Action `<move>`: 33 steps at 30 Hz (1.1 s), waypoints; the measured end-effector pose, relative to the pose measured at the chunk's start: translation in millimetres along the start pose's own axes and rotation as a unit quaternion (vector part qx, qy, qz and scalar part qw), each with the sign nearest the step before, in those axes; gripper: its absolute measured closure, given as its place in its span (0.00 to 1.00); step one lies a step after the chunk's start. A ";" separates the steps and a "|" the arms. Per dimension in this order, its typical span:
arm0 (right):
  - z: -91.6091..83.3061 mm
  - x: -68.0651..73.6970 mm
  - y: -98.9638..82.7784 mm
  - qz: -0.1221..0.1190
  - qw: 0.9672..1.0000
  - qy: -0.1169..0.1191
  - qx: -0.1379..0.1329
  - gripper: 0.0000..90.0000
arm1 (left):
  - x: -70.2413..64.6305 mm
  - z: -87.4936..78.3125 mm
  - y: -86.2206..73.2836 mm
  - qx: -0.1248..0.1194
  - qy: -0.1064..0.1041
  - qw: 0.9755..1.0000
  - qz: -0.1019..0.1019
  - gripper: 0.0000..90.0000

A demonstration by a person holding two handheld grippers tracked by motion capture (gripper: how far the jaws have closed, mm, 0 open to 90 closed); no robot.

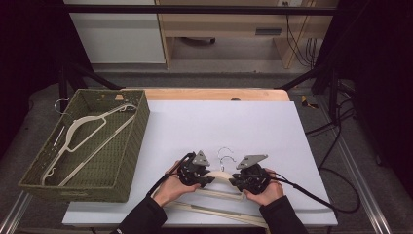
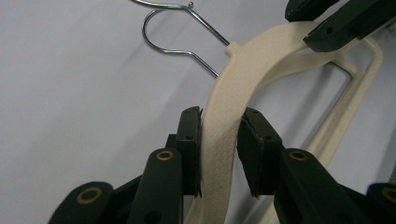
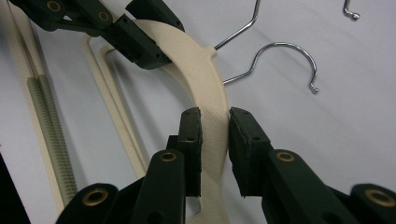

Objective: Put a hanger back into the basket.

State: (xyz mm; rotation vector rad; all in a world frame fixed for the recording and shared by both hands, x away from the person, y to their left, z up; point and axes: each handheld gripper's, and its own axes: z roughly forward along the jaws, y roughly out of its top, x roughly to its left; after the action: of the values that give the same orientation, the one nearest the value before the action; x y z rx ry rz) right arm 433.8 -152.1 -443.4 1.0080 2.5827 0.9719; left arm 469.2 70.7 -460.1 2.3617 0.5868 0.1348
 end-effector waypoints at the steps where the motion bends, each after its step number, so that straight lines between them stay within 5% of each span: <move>1: -1.2 0.1 0.2 -0.002 1.000 -0.002 0.004 0.84 | -0.4 -0.6 0.4 0.002 0.002 1.000 0.004 0.78; 10: -8.9 -0.6 1.4 -0.002 1.000 -0.006 -0.014 0.90 | -2.7 -8.8 1.0 0.011 0.008 1.000 0.018 0.81; 13: -13.8 -2.0 2.2 -0.002 1.000 0.013 -0.019 0.85 | -3.7 -14.1 1.3 0.007 0.011 1.000 0.023 0.81; 18: -18.5 -3.4 2.6 0.002 0.999 0.015 -0.035 0.73 | -7.0 -23.5 0.6 -0.001 0.019 0.999 0.026 0.82; 27: -42.3 -9.9 3.8 0.013 0.995 0.009 -0.103 0.39 | -15.2 -40.6 -1.0 -0.018 0.015 0.999 0.026 0.84; 33: -56.7 -15.4 2.1 0.027 0.991 -0.005 -0.134 0.27 | -19.7 -50.0 -2.6 -0.043 -0.004 0.999 0.005 0.85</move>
State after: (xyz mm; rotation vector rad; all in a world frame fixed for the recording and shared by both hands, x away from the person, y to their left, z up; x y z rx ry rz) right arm 423.6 -189.9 -399.4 1.0092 2.3442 1.2825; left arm 438.2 93.9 -422.7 2.2816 0.5539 0.1522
